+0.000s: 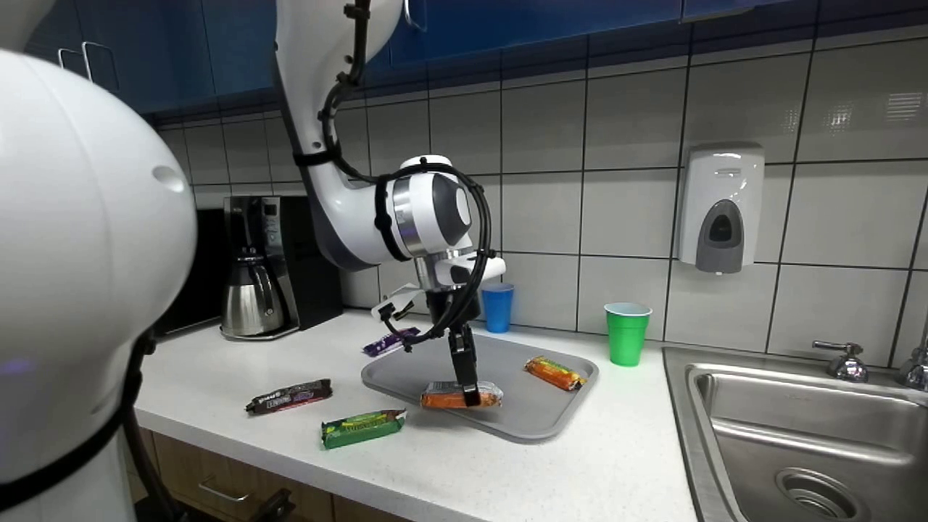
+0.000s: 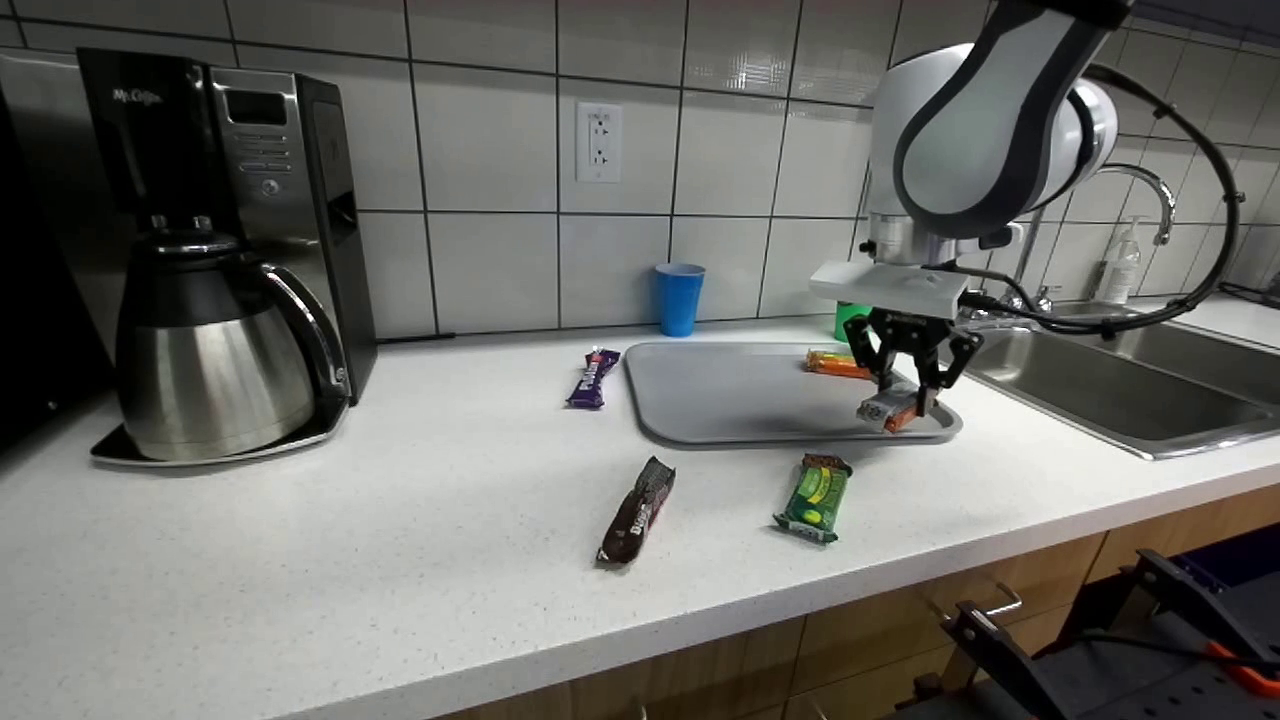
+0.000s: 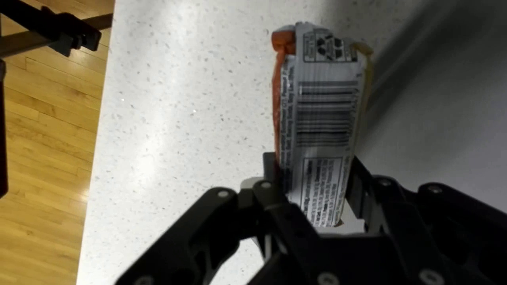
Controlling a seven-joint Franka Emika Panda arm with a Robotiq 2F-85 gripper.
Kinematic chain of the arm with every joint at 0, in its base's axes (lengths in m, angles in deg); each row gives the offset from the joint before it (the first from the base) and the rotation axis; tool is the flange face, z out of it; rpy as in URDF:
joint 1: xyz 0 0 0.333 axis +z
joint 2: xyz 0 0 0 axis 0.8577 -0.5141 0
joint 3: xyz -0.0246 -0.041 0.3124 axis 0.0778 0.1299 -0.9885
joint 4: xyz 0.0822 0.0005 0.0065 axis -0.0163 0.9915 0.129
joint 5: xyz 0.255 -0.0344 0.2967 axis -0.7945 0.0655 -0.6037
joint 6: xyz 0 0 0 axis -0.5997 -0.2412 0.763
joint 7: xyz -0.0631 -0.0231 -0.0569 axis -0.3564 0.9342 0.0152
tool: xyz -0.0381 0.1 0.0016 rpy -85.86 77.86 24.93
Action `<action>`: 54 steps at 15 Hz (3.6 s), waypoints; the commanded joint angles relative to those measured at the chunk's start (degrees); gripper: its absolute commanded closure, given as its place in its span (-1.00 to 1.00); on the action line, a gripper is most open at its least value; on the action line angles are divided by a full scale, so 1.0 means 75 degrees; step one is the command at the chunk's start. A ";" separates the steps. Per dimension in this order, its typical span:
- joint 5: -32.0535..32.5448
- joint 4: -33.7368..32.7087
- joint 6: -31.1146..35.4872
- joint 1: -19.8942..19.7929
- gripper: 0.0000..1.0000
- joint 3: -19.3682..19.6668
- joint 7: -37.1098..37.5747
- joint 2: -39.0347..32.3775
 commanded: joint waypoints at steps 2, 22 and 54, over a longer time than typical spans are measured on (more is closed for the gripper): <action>0.0234 0.0290 -0.0177 -0.0098 0.65 -0.0169 0.0219 0.0258; 0.0802 0.0940 -0.0159 -0.0160 0.65 -0.0050 0.1011 0.0156; 0.0402 -0.0551 -0.0300 -0.0376 -1.00 -0.0216 0.0895 0.0014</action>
